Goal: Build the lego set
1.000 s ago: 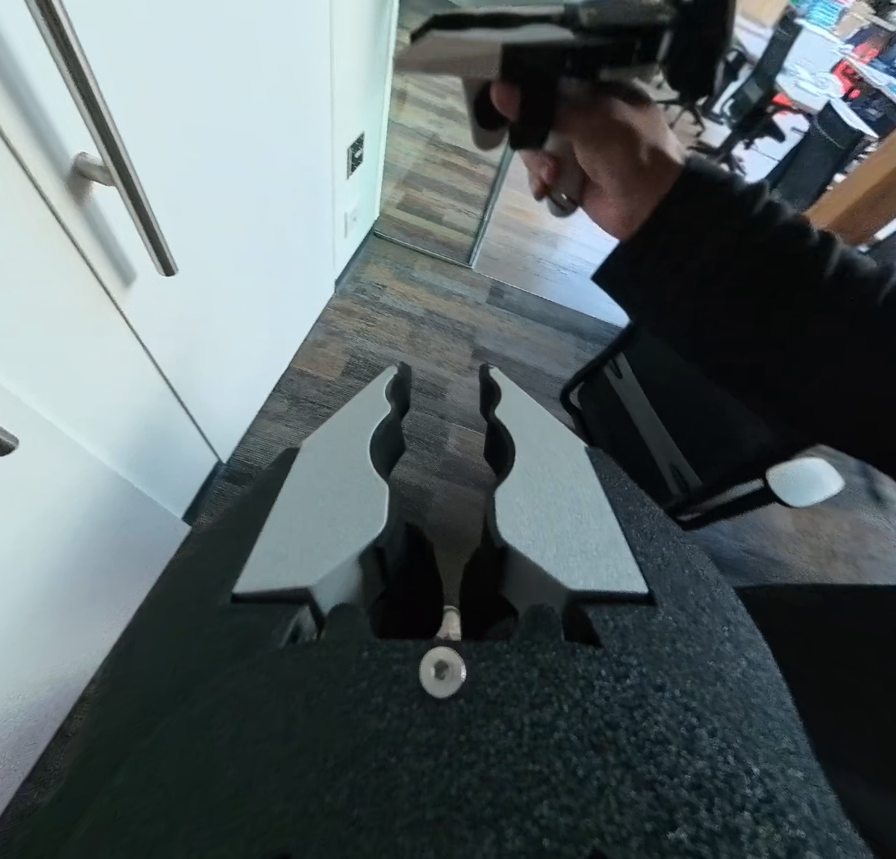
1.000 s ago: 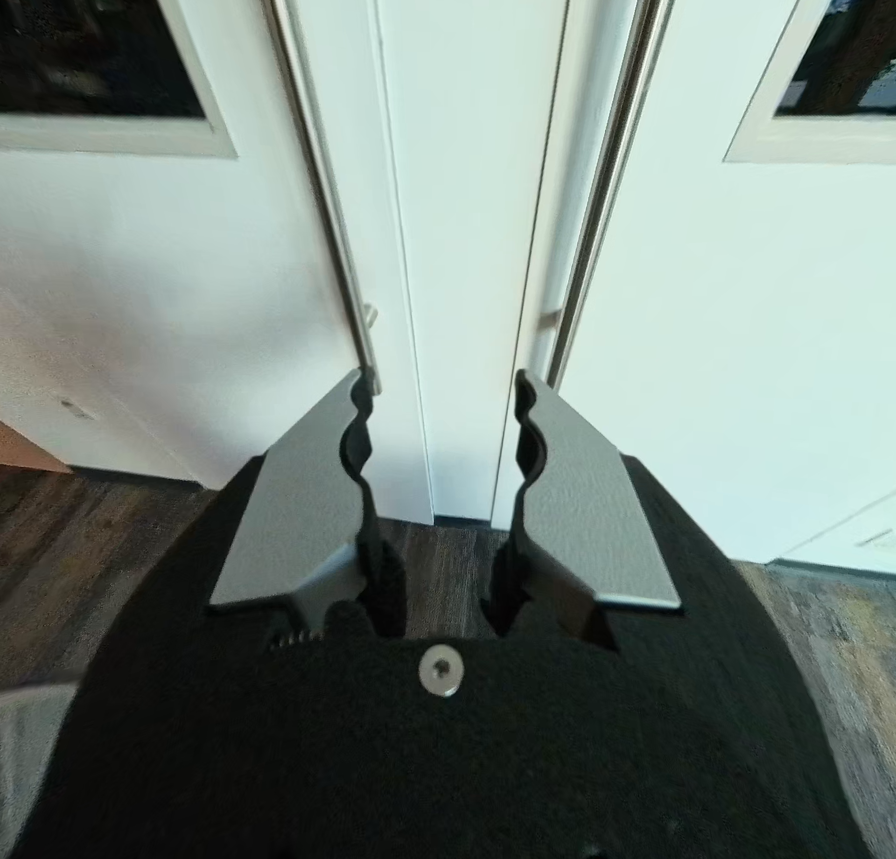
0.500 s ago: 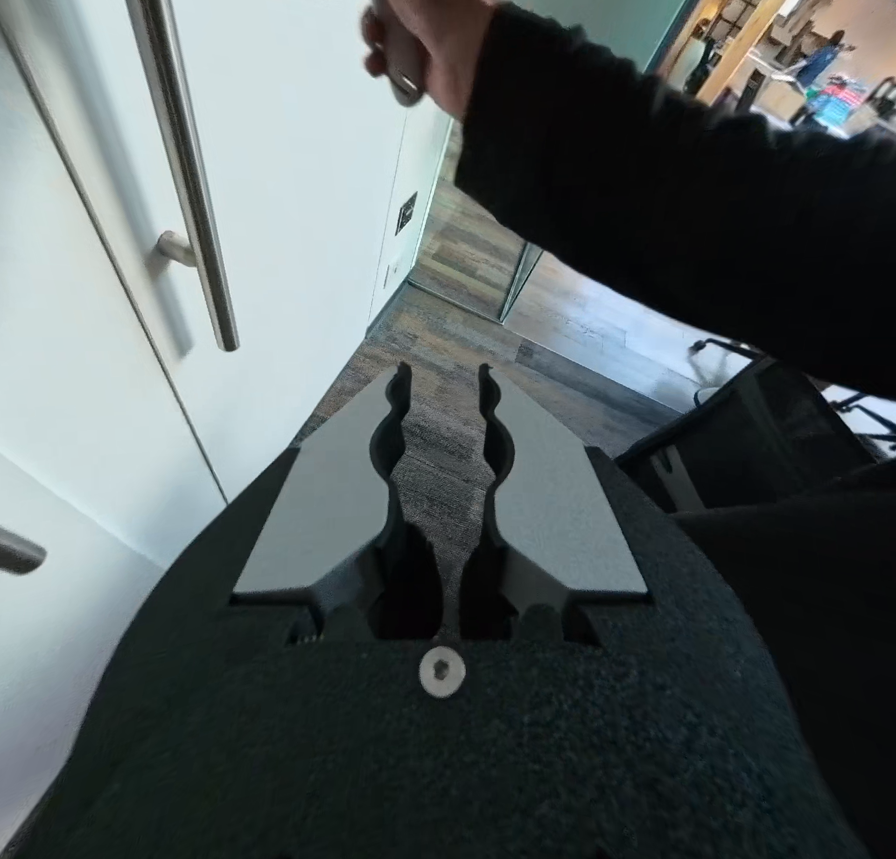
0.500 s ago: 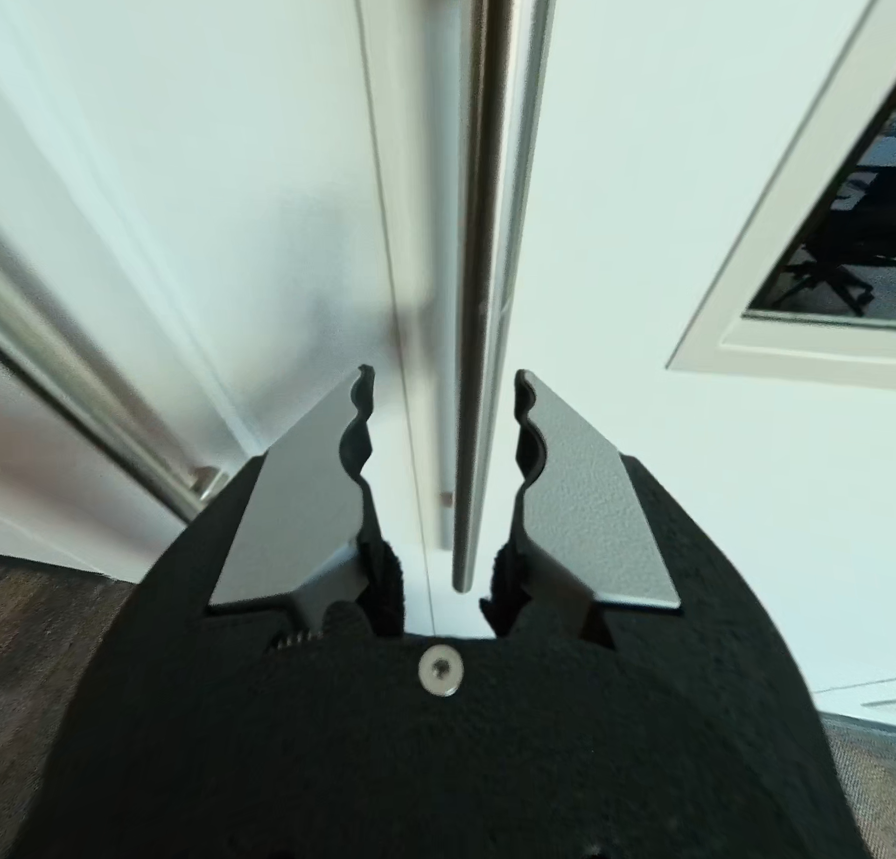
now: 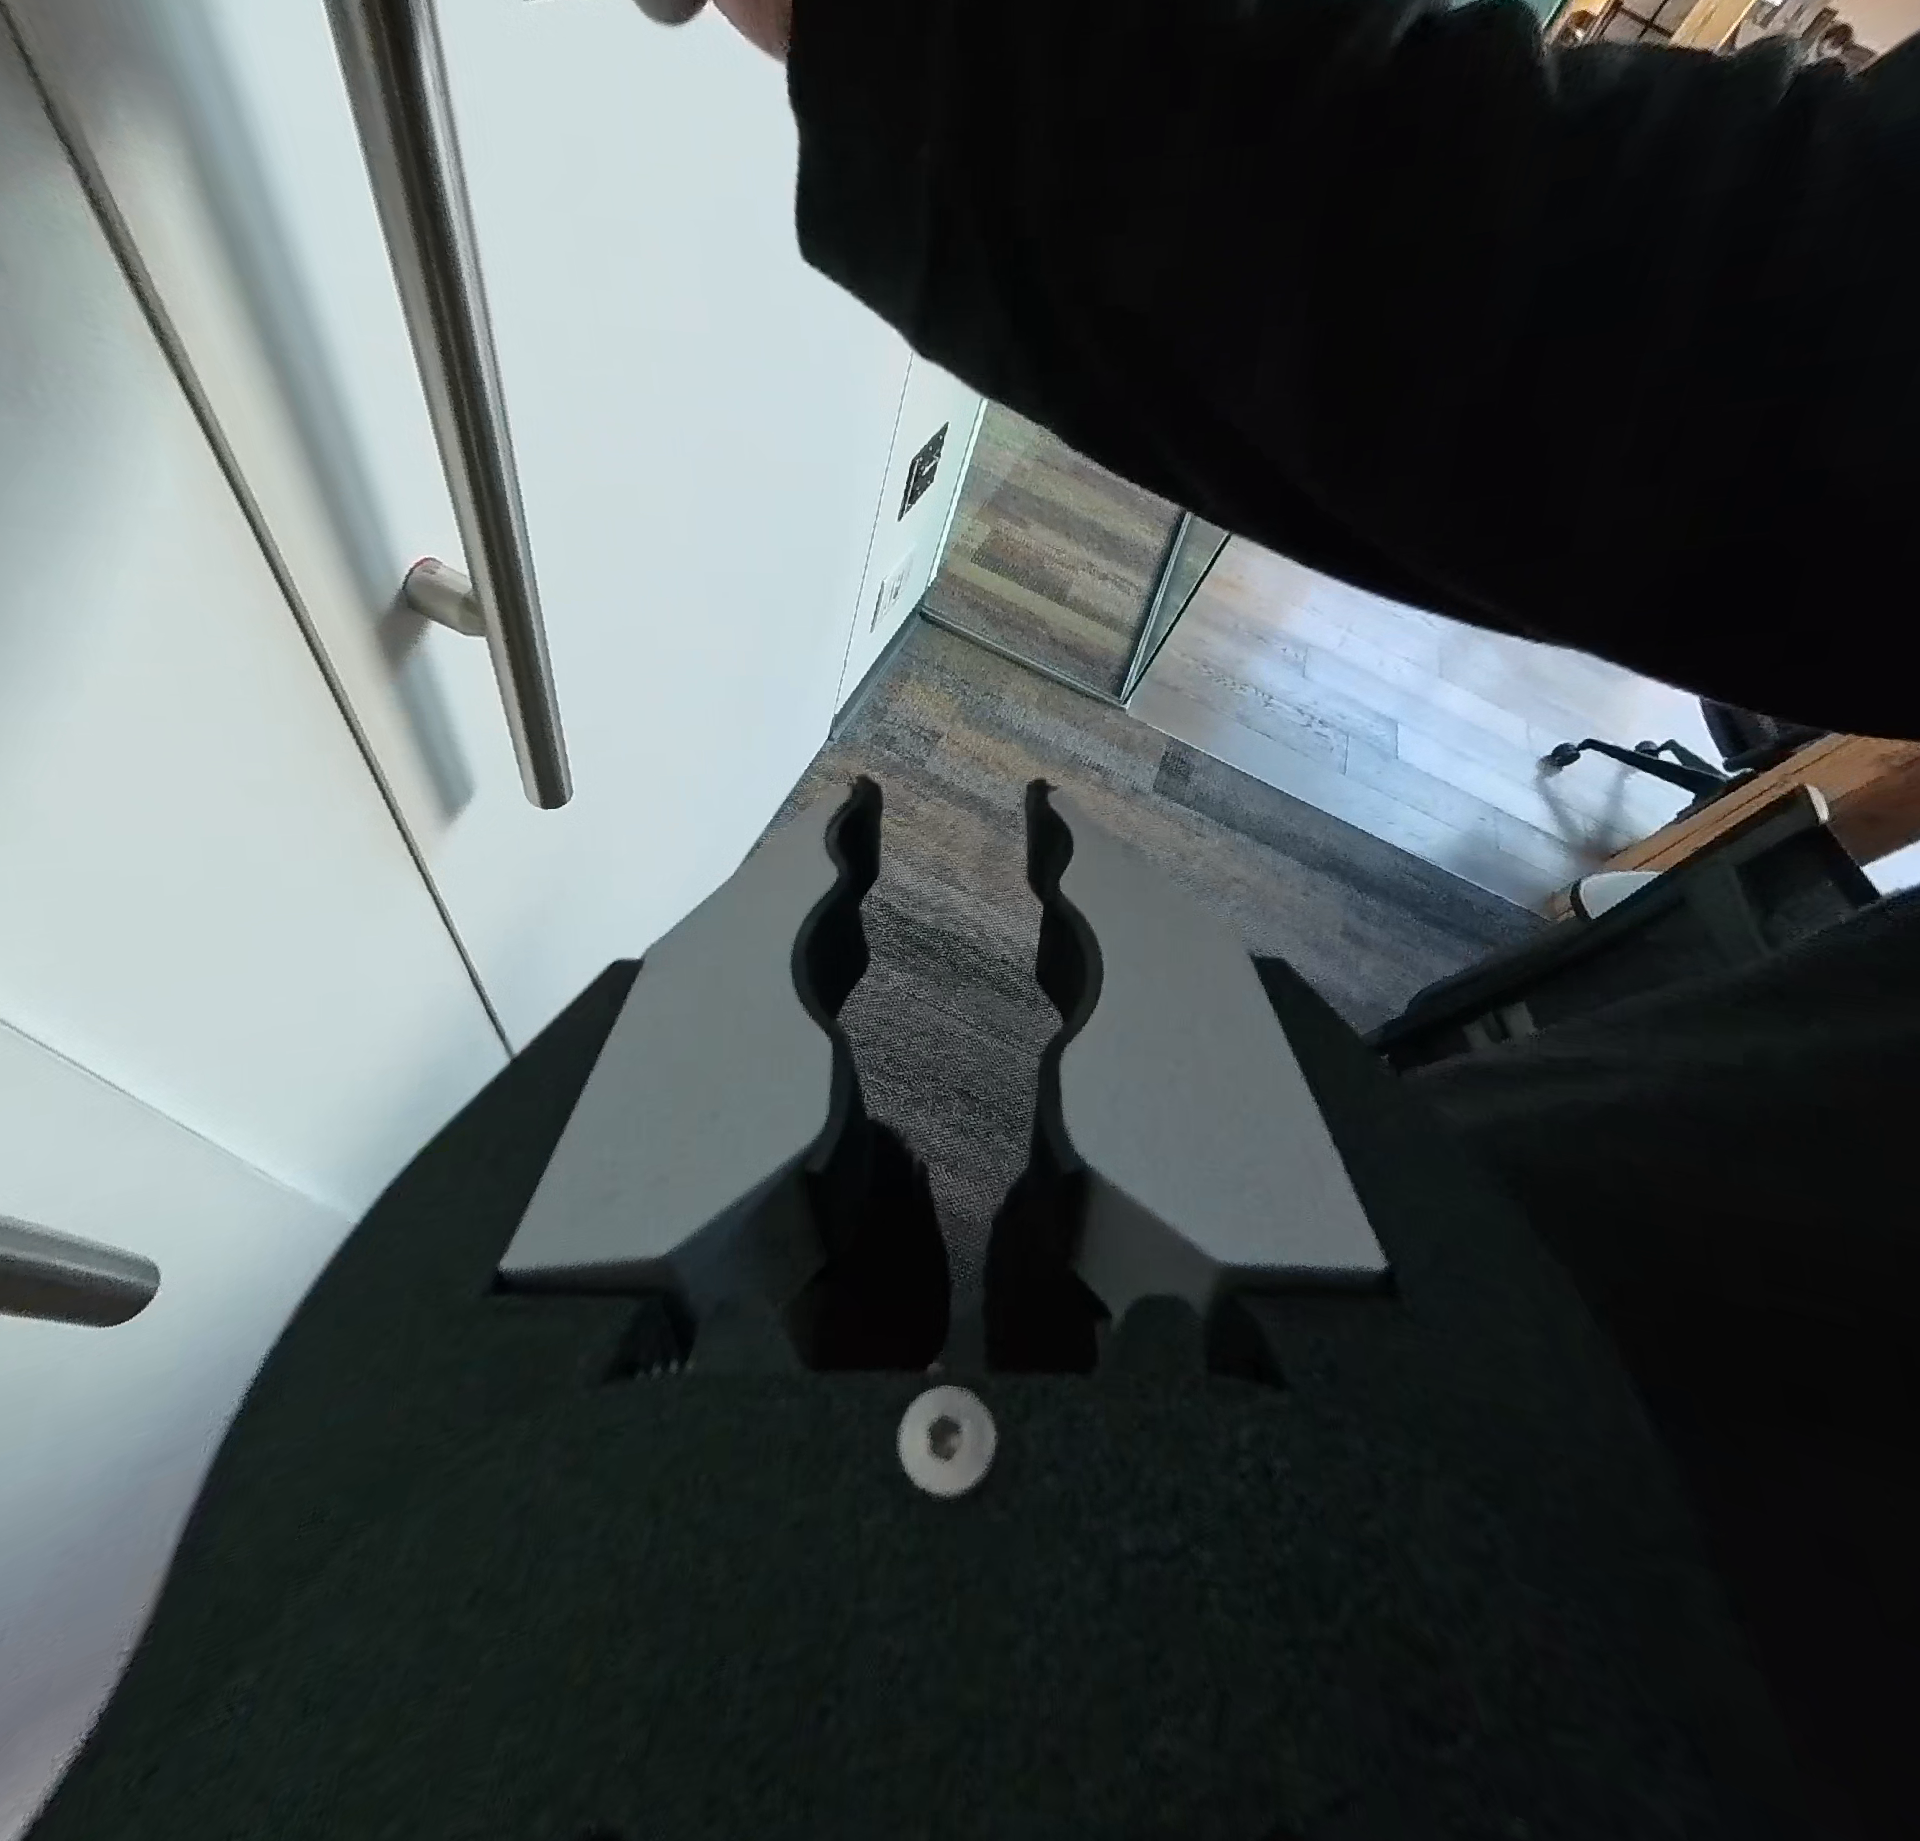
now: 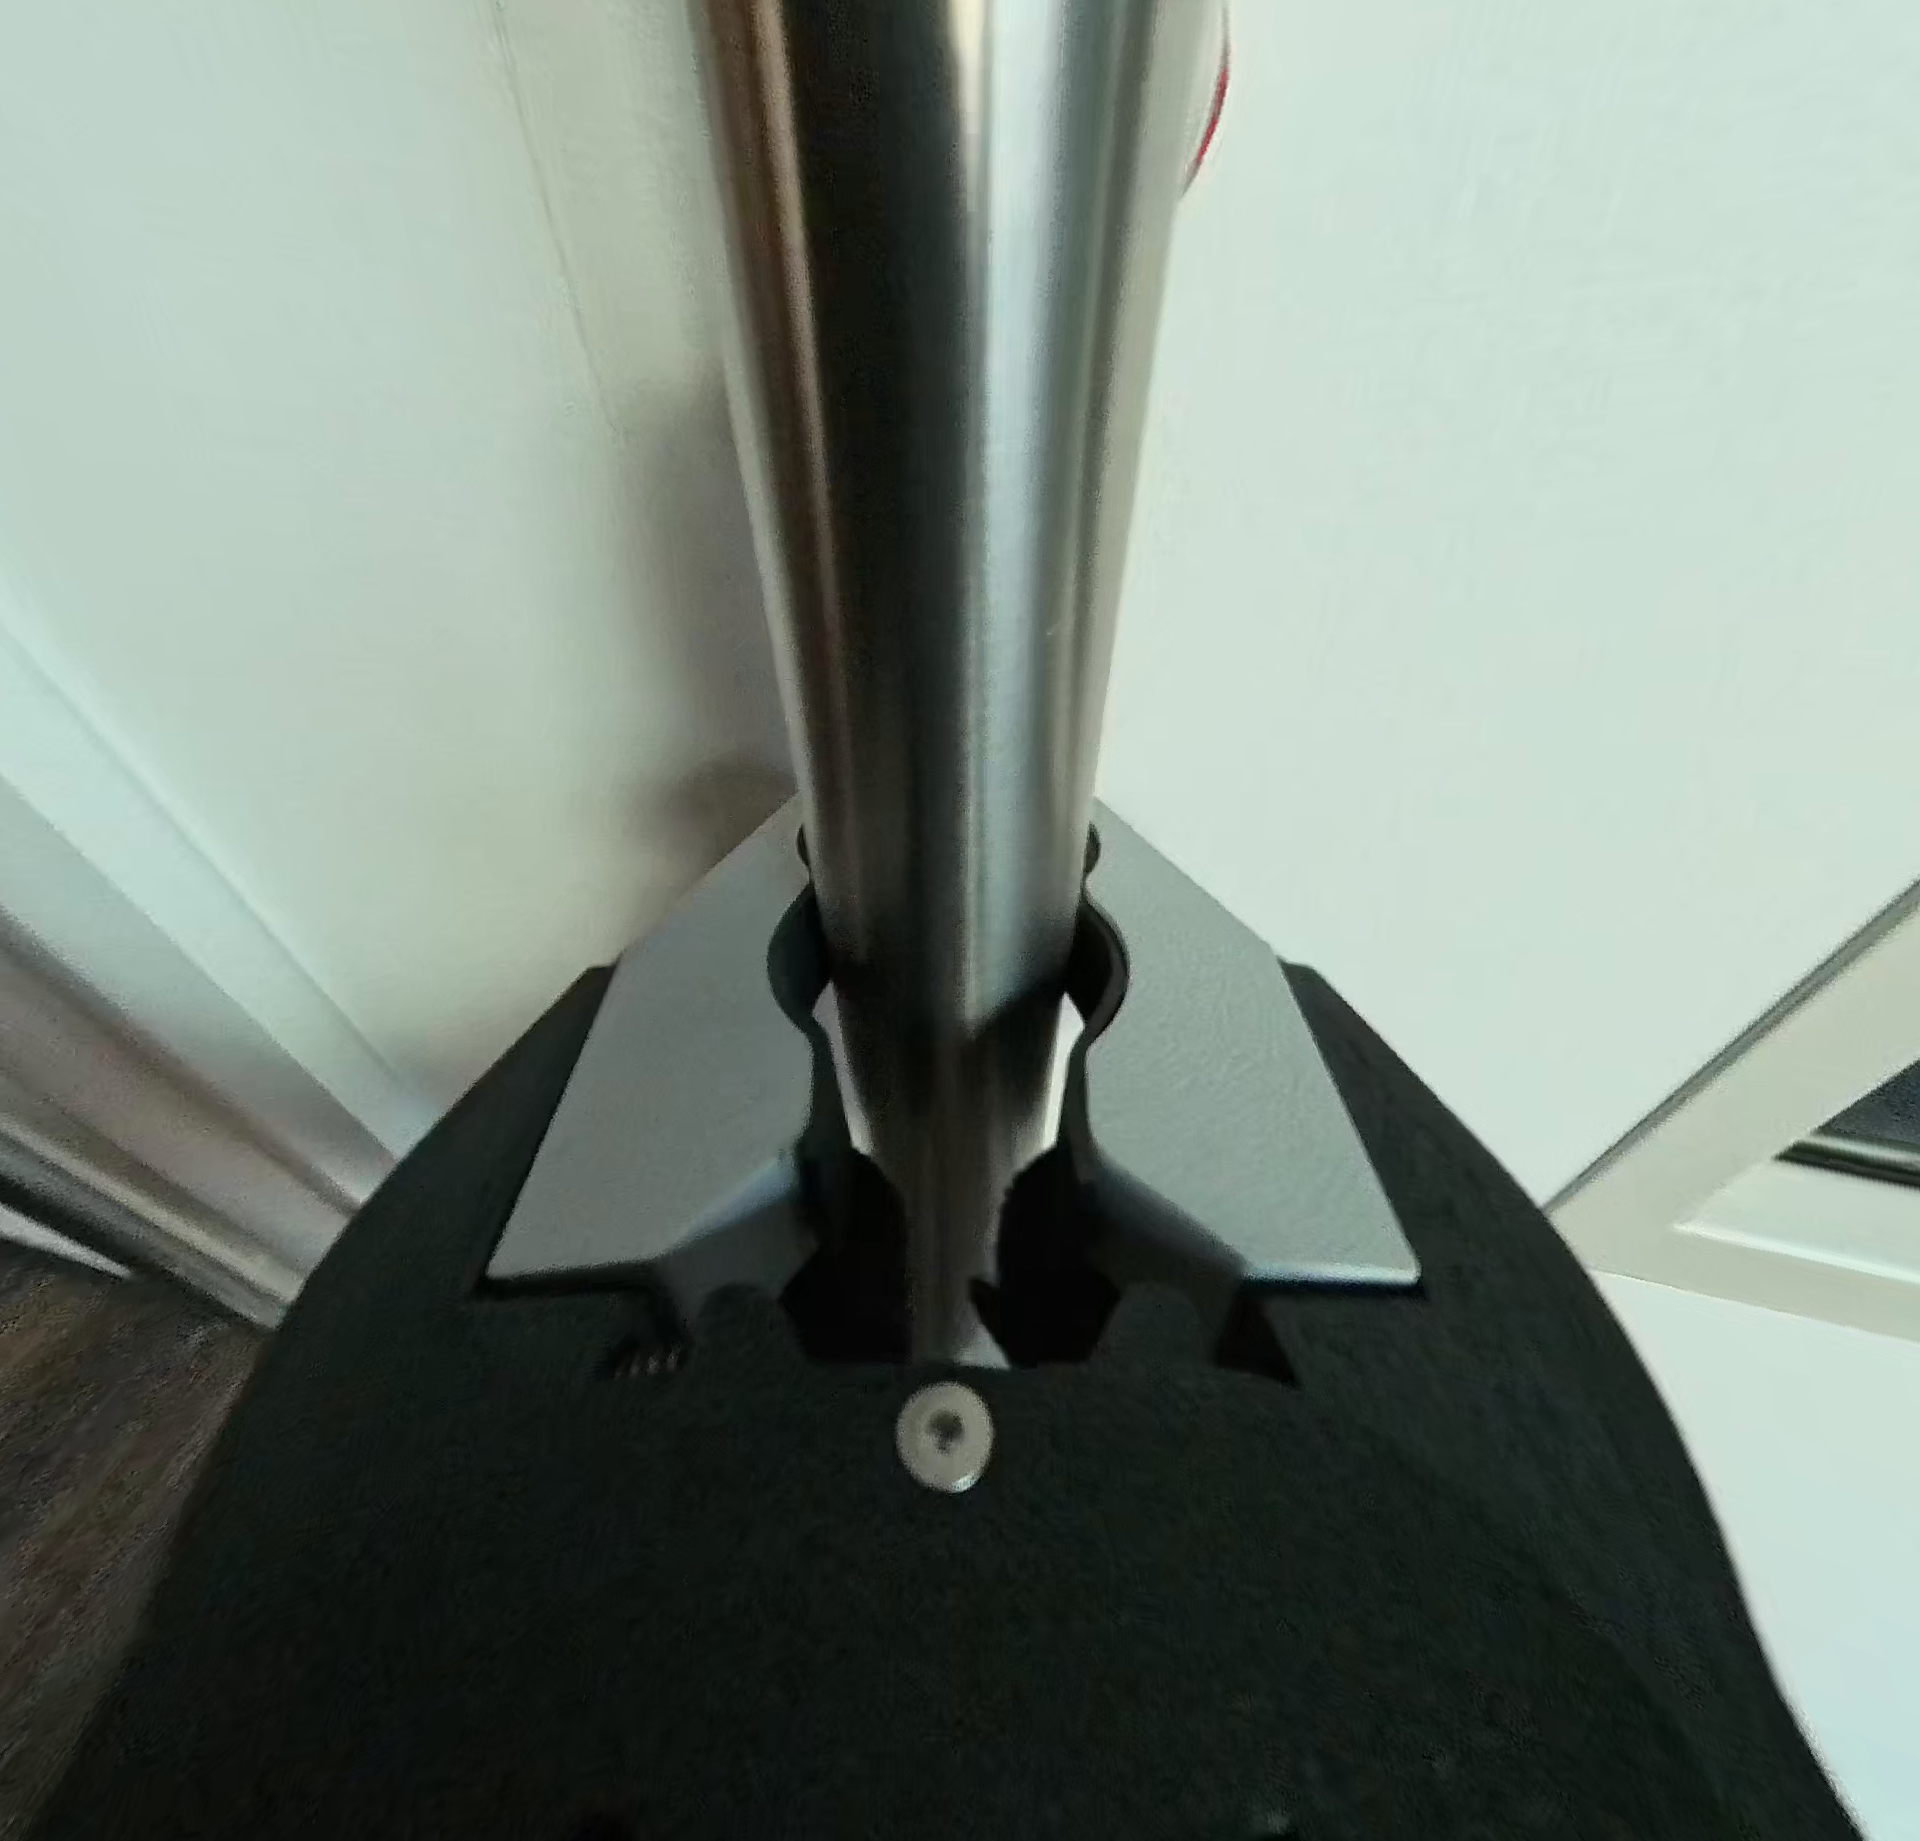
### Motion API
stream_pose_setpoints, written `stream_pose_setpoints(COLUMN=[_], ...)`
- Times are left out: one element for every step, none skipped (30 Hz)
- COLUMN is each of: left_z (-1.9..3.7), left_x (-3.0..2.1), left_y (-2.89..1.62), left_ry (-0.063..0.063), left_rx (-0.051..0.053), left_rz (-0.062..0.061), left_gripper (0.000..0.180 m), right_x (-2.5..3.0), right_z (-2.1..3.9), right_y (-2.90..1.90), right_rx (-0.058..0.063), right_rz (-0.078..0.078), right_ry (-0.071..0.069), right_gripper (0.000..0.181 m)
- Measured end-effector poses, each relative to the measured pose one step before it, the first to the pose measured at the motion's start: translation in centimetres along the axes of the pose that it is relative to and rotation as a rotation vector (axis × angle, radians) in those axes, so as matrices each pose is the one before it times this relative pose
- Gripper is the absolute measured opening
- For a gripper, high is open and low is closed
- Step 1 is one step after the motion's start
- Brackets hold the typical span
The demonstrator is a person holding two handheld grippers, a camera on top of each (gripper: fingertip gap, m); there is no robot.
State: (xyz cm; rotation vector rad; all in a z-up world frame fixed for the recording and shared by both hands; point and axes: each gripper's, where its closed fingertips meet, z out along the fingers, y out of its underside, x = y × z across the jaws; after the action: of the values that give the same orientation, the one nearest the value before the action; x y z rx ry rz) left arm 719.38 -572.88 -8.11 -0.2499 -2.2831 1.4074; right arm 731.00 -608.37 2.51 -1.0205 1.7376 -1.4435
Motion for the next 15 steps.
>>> stream_pose_setpoints(left_z=[0.138, 0.110, 0.080, 0.061, 0.008, -0.020, -0.053, -0.086, -0.086, -0.094, -0.119, -0.109, -0.113, -0.079, -0.069], left_x=[0.157, 0.134, 0.107, 0.078, 0.061, 0.064, 0.055, 0.056, 0.018, -0.037, -0.040, -0.035, -0.073, -0.061, -0.073], left_y=[0.020, 0.115, 0.158, 0.146, 0.061, -0.005, -0.024, -0.040, -0.031, -0.012, -0.016, -0.015, 0.017, 0.039, 0.031], left_ry=[0.0020, 0.0001, -0.0021, -0.0047, -0.0051, -0.0037, -0.0022, -0.0012, -0.0033, -0.0075, -0.0063, -0.0044, -0.0052, -0.0055, -0.0057], left_rx=[0.0017, -0.0030, -0.0068, -0.0041, 0.0007, 0.0036, 0.0044, 0.0039, 0.0033, 0.0033, 0.0040, 0.0037, 0.0022, 0.0006, 0.0008], left_rz=[0.0008, 0.0043, 0.0041, 0.0024, -0.0004, -0.0041, -0.0067, -0.0057, -0.0032, -0.0019, -0.0020, -0.0031, -0.0032, -0.0023, -0.0015], left_gripper=[0.025, 0.026, 0.025, 0.025, 0.025, 0.025, 0.025, 0.025, 0.025, 0.025, 0.025, 0.025, 0.025, 0.025, 0.025], right_x=[-0.058, -0.047, 0.001, -0.046, -0.008, -0.019, 0.017, -0.011, -0.007, 0.020, 0.026, 0.002, 0.014, 0.012, 0.005], right_z=[-0.019, -0.034, -0.021, -0.033, -0.005, -0.010, -0.025, -0.011, -0.020, -0.009, -0.017, -0.015, -0.023, -0.022, -0.007], right_y=[0.179, 0.131, 0.082, 0.107, 0.085, 0.040, 0.050, 0.048, 0.024, 0.046, -0.006, -0.010, -0.007, -0.009, 0.001], right_rx=[-0.0253, -0.0165, -0.0079, -0.0140, -0.0102, -0.0039, -0.0088, -0.0054, -0.0032, -0.0063, 0.0009, 0.0029, -0.0006, 0.0004, 0.0026], right_rz=[0.0049, -0.0027, -0.0021, 0.0040, -0.0016, 0.0003, 0.0062, -0.0012, -0.0004, 0.0016, -0.0051, 0.0060, -0.0001, 0.0023, 0.0024], right_ry=[-0.0088, -0.0031, -0.0018, -0.0020, 0.0017, 0.0020, 0.0032, 0.0032, 0.0012, 0.0008, 0.0024, -0.0018, 0.0029, 0.0020, 0.0001], right_gripper=[0.039, 0.039, 0.039, 0.039, 0.039, 0.039, 0.039, 0.039, 0.039, 0.039, 0.039, 0.039, 0.039, 0.040, 0.040])
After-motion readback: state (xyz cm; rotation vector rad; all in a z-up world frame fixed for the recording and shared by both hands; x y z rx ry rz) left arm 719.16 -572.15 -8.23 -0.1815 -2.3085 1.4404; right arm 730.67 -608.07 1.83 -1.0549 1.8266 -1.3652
